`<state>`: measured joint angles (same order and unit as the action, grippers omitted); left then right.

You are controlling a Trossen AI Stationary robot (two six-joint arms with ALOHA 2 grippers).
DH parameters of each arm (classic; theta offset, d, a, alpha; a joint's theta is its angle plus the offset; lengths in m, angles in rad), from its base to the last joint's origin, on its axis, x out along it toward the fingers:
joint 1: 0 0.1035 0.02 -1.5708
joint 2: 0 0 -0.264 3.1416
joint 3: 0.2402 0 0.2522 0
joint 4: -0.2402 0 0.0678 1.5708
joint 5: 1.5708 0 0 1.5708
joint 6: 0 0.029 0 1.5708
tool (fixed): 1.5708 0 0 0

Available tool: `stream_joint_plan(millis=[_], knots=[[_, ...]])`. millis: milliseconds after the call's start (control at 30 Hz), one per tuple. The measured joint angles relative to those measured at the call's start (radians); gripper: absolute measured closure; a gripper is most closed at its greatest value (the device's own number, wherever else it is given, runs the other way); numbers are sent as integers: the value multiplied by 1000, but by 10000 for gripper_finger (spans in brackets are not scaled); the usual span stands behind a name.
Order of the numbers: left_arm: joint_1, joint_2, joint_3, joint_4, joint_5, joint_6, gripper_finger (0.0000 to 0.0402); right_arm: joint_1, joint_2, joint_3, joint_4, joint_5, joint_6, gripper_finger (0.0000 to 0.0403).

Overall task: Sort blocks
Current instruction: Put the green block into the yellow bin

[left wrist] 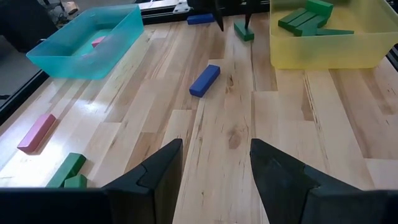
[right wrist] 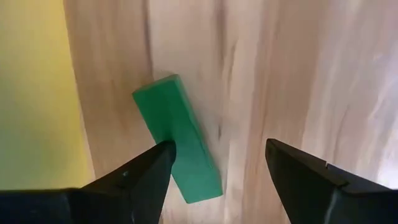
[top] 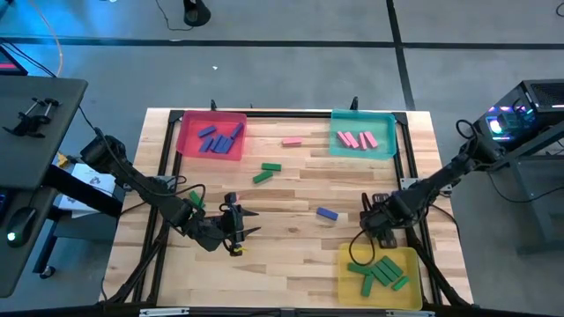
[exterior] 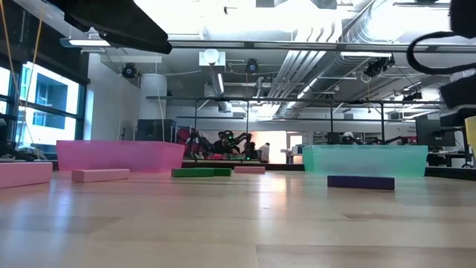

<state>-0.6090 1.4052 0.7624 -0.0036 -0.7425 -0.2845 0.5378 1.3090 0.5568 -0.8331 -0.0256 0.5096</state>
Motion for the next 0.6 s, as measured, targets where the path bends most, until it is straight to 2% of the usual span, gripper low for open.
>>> stream_joint_plan(millis=[100, 200, 333, 467, 600], knots=[[0, 0, 0, 0, 0, 0, 225, -22, 0, 0, 38, 63, 93, 149], [0, 0, 0, 0, 0, 0, 225, -45, 5, 11, 69, 207, 181, 149], [0, 0, 0, 1, 0, 10, 225, -62, 15, 81, -42, 304, 244, 149], [0, 0, 0, 2, 0, 17, 225, -62, 11, 155, -101, 294, 177, 149], [0, 0, 0, 4, 0, 17, 225, -70, 10, 135, -71, 232, 50, 149]])
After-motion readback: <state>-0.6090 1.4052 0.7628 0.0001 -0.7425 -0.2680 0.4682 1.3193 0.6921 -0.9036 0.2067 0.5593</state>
